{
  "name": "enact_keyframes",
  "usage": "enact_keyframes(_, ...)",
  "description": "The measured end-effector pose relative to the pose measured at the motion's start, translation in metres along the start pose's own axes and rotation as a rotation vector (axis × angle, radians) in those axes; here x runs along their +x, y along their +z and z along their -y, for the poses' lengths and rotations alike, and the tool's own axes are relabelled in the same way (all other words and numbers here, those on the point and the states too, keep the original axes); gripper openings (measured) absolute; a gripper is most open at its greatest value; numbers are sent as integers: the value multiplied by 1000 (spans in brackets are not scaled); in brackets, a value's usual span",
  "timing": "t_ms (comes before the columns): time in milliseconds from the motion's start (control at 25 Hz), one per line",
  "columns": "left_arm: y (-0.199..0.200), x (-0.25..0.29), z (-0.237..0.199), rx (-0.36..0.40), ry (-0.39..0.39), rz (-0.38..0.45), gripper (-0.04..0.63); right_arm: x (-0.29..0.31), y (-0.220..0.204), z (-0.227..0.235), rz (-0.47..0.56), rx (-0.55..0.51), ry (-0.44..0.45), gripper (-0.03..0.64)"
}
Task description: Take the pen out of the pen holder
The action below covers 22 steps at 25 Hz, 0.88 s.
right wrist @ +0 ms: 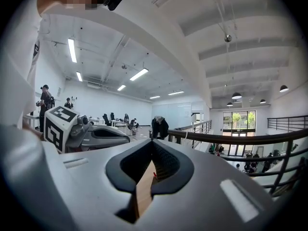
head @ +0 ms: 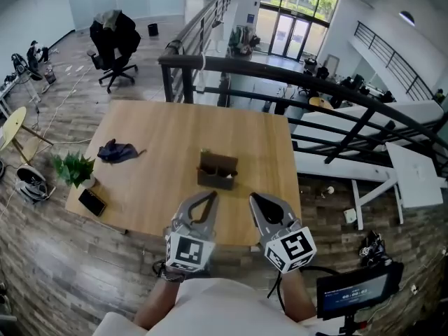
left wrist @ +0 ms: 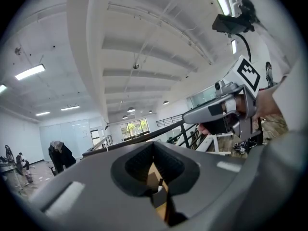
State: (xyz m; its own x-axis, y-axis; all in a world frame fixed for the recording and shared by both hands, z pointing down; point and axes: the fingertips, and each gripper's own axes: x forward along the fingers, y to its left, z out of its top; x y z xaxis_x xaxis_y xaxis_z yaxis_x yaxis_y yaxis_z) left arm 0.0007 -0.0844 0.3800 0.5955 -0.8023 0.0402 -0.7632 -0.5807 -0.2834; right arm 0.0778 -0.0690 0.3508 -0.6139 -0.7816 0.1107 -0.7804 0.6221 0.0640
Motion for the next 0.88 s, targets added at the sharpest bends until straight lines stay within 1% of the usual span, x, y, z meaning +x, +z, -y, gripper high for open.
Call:
enact_keyframes(240, -11, 15, -30, -12, -9, -4, 0, 28, 2, 10, 25, 38, -7, 3)
enact_keyframes(480, -17, 30, -49, -11, -33, -1, 0, 51, 3, 22, 40, 86, -34, 3)
enact_keyframes(720, -25, 42, -60, -22, -62, 3, 0, 59, 4, 39, 52, 97, -136, 3)
enact_keyframes(880, -29, 48, -60, -32, -80, 4, 0, 59, 2, 41, 31, 72, -160, 3)
